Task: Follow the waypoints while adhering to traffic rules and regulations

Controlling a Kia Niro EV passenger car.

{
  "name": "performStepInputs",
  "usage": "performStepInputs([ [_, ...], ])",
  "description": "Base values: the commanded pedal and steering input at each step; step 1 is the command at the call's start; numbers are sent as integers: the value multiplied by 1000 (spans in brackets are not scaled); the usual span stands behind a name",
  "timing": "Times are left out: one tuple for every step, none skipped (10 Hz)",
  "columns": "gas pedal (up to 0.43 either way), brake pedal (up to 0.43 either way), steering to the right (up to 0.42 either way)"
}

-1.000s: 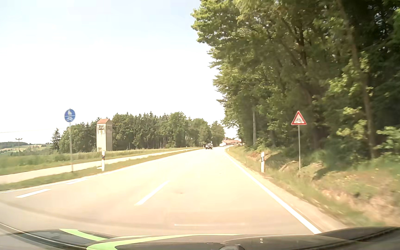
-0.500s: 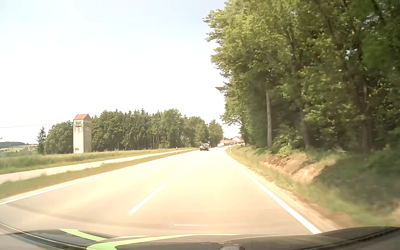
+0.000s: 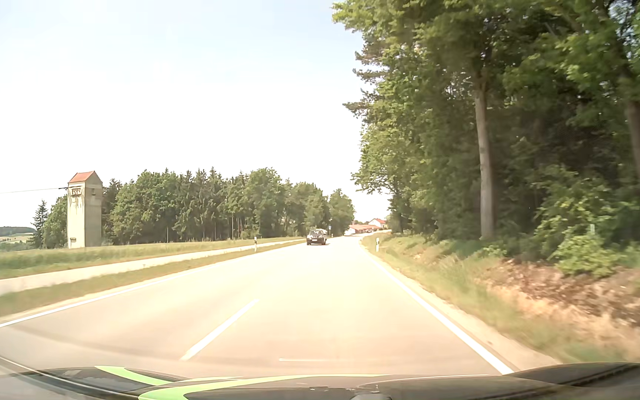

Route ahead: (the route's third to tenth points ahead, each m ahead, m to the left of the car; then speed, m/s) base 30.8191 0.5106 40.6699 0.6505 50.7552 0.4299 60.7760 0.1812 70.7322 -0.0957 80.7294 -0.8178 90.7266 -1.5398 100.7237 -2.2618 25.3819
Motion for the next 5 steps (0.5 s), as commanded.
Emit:
performStepInputs([
  [0, 0, 3],
  [0, 0, 3],
  [0, 0, 3],
  [0, 0, 3],
  [0, 0, 3],
])
